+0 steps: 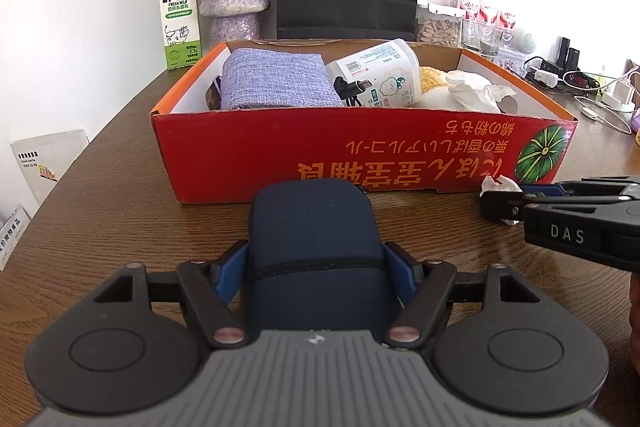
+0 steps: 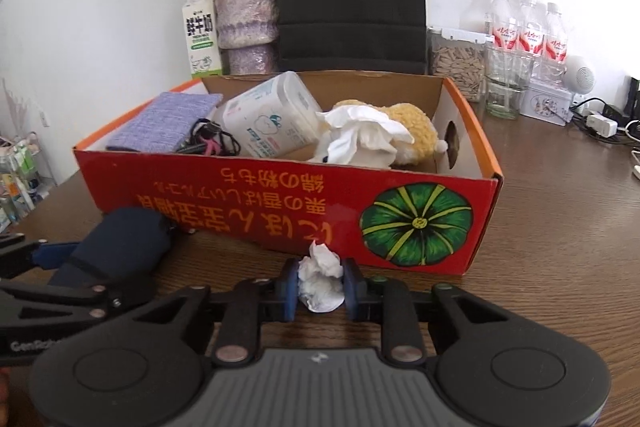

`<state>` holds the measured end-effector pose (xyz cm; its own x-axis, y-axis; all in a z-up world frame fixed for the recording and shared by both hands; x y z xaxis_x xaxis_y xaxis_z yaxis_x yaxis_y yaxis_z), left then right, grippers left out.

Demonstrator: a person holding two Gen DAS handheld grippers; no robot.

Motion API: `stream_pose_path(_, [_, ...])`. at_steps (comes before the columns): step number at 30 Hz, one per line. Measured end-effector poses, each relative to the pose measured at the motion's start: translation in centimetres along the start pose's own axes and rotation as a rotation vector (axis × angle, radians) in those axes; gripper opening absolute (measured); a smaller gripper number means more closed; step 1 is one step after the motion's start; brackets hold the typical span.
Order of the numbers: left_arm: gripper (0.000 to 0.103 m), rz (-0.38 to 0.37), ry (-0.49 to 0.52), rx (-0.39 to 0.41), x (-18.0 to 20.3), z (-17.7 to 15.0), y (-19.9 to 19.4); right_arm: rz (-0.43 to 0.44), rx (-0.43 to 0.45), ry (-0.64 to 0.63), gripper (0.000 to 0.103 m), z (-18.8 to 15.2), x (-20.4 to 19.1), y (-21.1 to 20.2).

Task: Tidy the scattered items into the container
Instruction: 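Grasp the dark blue glasses case with the left gripper while the right gripper grasps the last tissue, then carry the glasses case and tissue over the box with both grippers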

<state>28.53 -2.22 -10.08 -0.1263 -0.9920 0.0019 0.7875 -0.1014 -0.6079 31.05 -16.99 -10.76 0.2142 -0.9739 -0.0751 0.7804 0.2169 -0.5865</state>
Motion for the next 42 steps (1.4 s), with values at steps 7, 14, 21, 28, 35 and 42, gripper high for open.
stream_pose_path(7, [0.073,0.001,0.002,0.0,0.0,0.0,0.0,0.027,-0.005,-0.035,0.022,-0.1,-1.0,-0.2])
stream_pose_path(14, [0.071,0.008,-0.007,0.007,0.0,0.0,-0.2,0.021,0.002,-0.031,0.022,-0.1,-1.1,-0.3])
stream_pose_path(21, [0.068,-0.02,-0.044,0.026,-0.2,0.3,-1.9,0.038,0.039,-0.018,0.022,0.0,-1.3,-2.3])
stream_pose_path(28, [0.068,-0.059,-0.028,0.16,0.4,3.9,-5.6,0.065,0.14,-0.028,0.022,2.8,-1.6,-5.2])
stream_pose_path(35, [0.068,-0.066,-0.037,0.278,1.1,9.5,-7.1,0.068,0.267,-0.028,0.022,7.8,-1.4,-7.3])
stream_pose_path(42, [0.068,-0.06,-0.043,0.38,1.3,15.0,-7.1,0.068,0.358,-0.006,0.022,12.6,-0.8,-7.6])
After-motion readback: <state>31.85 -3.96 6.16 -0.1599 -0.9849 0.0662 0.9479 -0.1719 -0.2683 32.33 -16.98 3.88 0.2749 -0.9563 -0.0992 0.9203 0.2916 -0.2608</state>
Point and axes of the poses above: each gripper's, at about its wrist camera, not at the fingertips, and y roughly the way its jaws point, x to its right, z to its top, the point moved 10 cm from there along y, roughly the way its jaws point
